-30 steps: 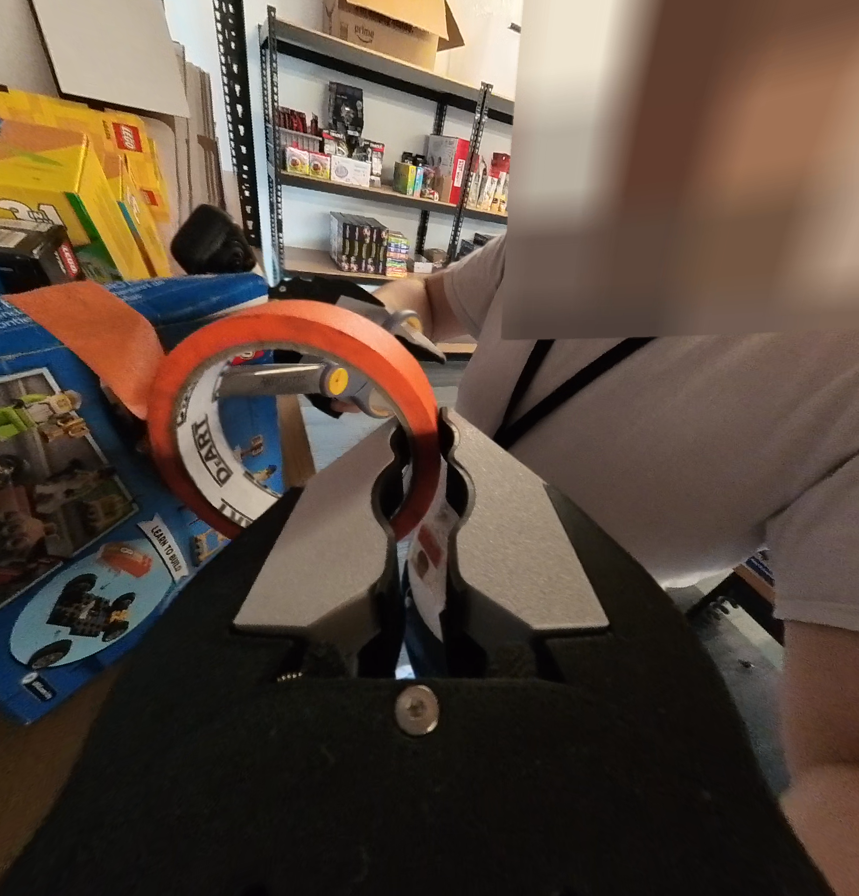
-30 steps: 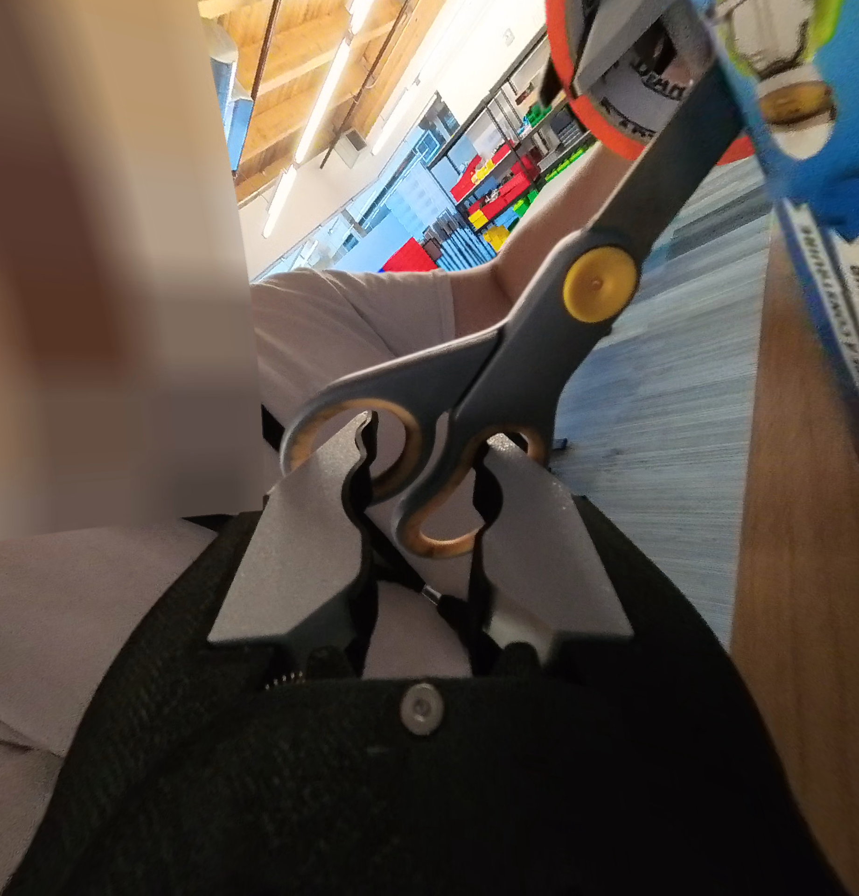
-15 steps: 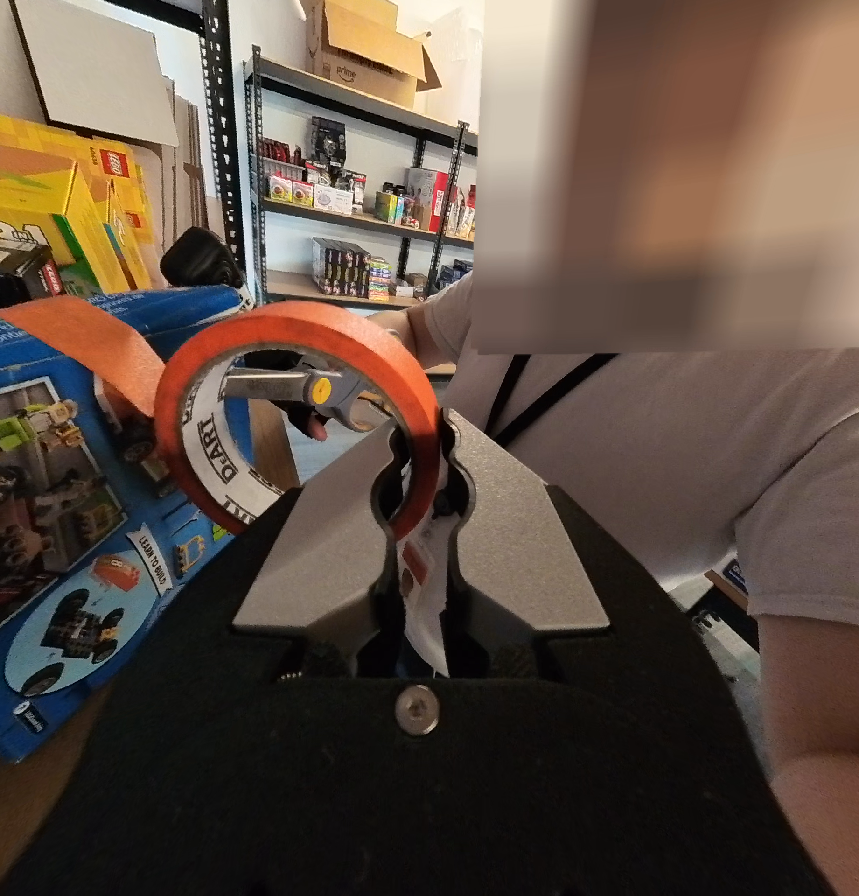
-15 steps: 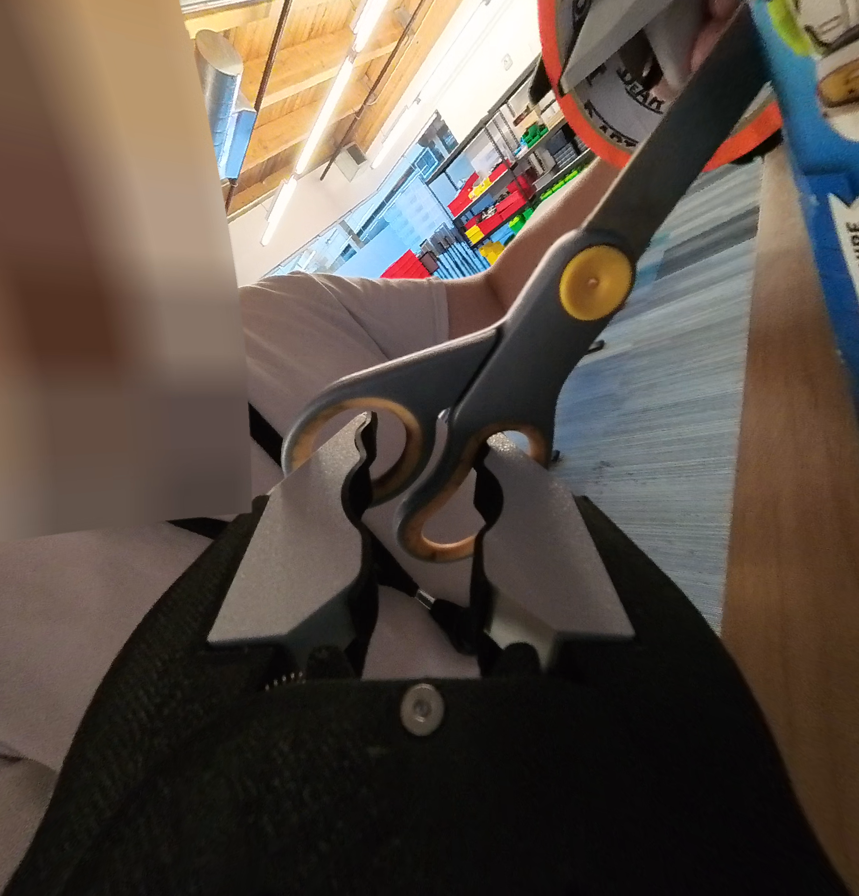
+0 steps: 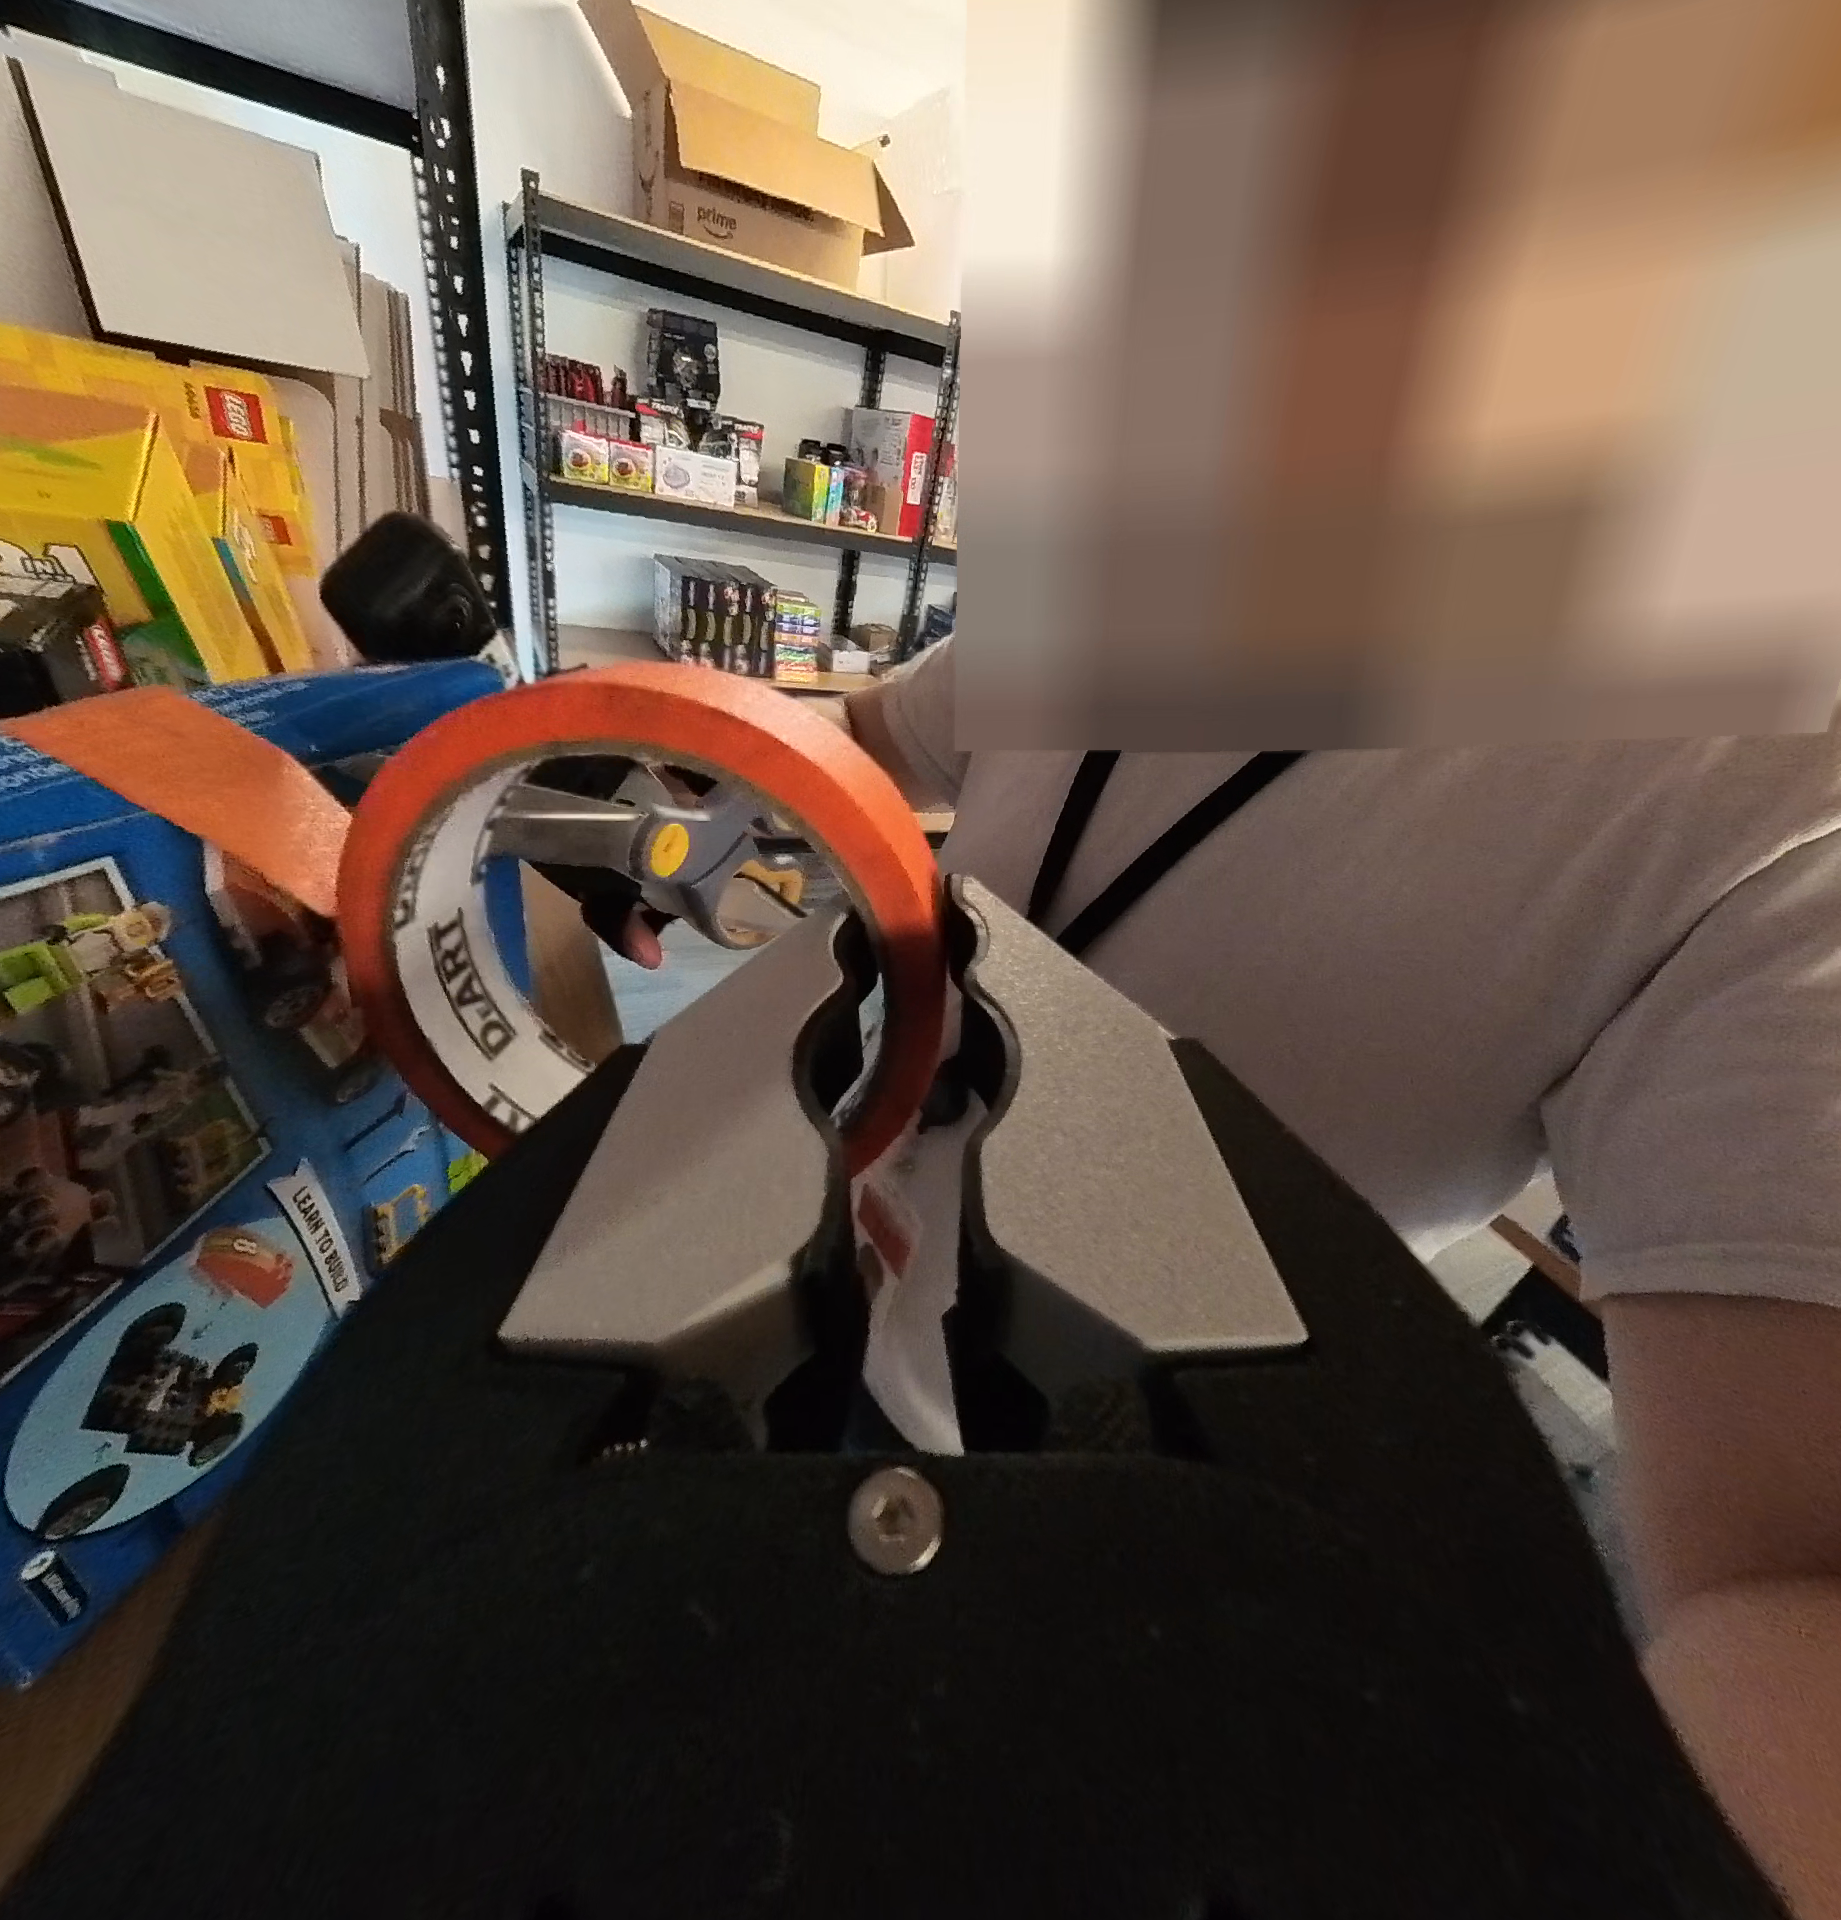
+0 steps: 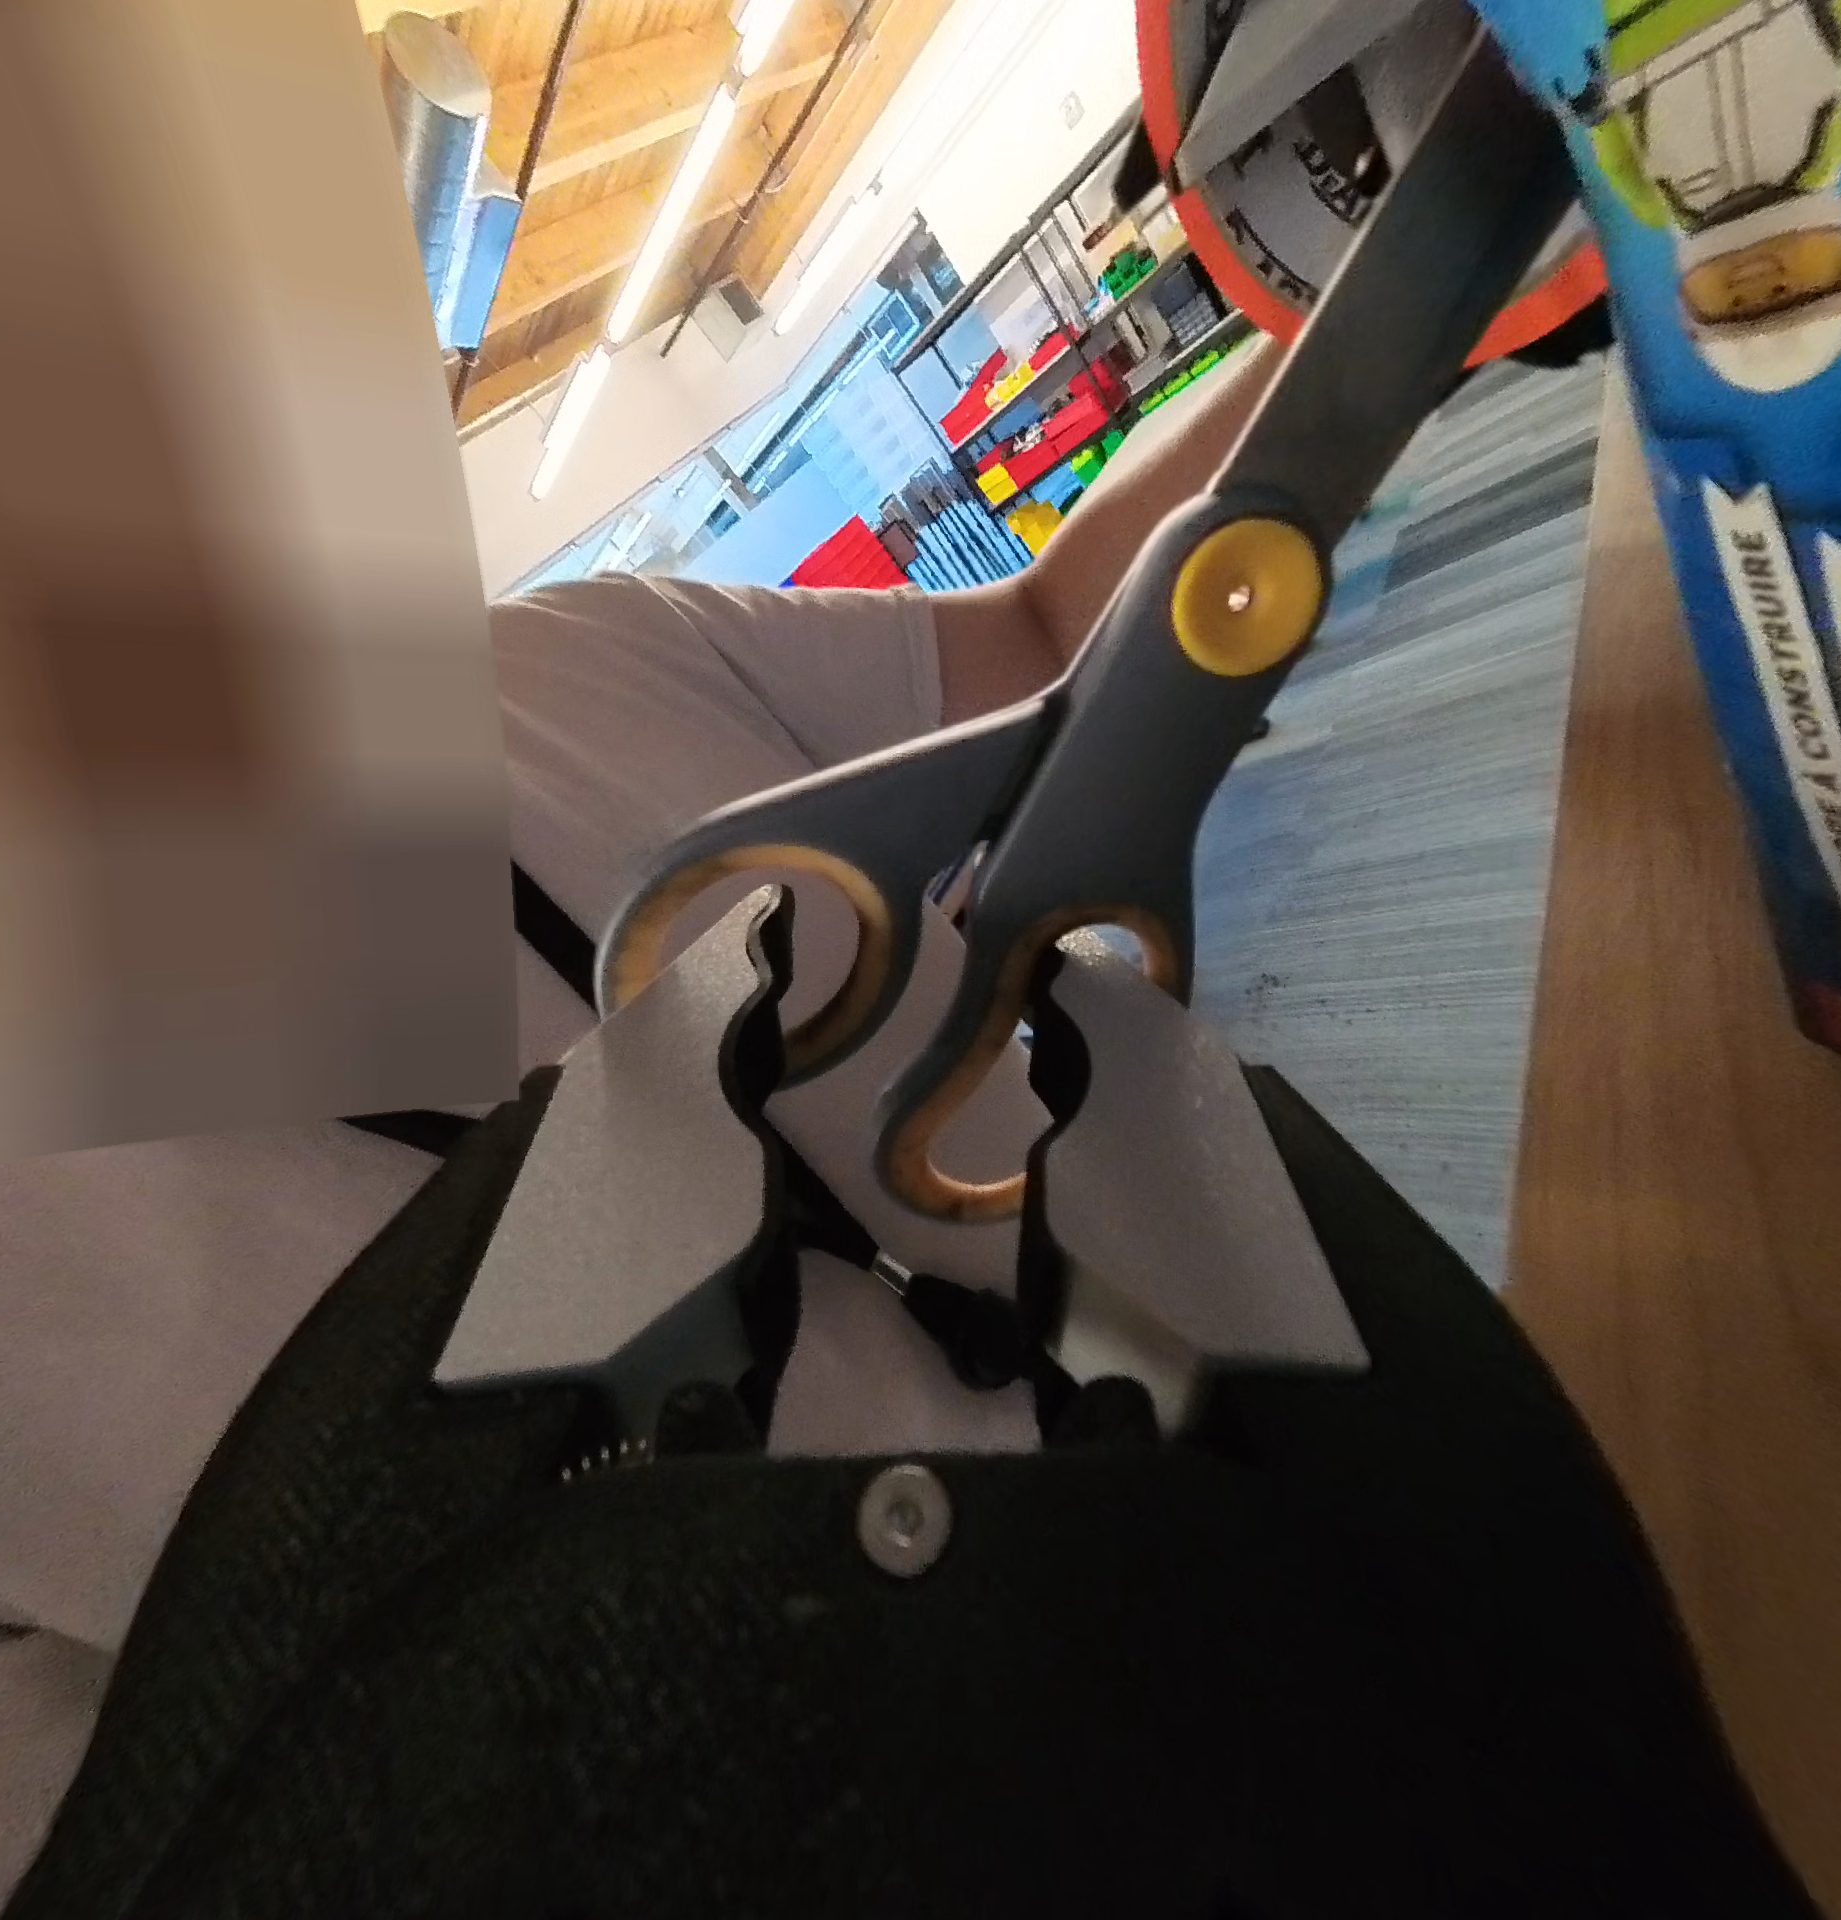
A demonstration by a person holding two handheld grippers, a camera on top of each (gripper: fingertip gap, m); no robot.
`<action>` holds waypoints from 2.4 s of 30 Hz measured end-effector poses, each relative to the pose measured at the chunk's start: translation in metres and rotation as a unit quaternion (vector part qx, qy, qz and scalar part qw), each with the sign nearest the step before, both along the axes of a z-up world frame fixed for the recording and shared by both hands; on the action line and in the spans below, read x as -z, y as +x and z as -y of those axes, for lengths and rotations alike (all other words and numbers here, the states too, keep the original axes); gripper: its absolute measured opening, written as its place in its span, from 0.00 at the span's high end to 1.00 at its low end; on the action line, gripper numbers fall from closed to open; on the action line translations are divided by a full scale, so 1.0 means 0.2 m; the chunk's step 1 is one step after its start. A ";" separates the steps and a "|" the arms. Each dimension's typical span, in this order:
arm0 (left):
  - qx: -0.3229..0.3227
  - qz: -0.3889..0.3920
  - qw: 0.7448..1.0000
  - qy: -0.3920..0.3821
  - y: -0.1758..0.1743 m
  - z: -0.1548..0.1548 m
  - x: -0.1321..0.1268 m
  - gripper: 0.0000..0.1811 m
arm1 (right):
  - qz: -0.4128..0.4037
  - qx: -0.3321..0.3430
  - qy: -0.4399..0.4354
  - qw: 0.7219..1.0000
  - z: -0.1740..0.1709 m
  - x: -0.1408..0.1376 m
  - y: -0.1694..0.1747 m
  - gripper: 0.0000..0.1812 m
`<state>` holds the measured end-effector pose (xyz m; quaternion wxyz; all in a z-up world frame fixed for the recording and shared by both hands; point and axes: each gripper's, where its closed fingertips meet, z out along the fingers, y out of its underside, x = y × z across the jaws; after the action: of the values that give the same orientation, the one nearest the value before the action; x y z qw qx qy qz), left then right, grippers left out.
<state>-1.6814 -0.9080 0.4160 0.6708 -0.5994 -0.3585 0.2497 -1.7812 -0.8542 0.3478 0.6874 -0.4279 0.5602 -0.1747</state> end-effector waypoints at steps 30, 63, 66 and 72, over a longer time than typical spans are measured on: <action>0.004 -0.026 1.000 0.002 0.04 0.00 -0.02 0.95 | -0.045 -0.023 -0.001 0.999 -0.02 0.01 0.05 0.77; 0.006 -0.033 0.999 -0.001 0.07 -0.01 -0.03 0.95 | -0.069 -0.032 -0.004 0.997 0.03 -0.02 0.10 0.77; 0.006 -0.036 0.999 -0.001 0.07 -0.01 -0.03 0.95 | -0.075 -0.033 -0.008 0.997 0.04 -0.04 0.12 0.77; 0.013 -0.034 0.999 0.001 0.07 -0.01 -0.03 0.95 | -0.090 -0.037 0.000 0.995 0.05 -0.03 0.12 0.77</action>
<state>-1.6670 -0.9056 0.4219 0.6863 -0.5942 -0.3284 0.2609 -1.7568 -0.8643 0.3544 0.6402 -0.4627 0.6033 -0.1100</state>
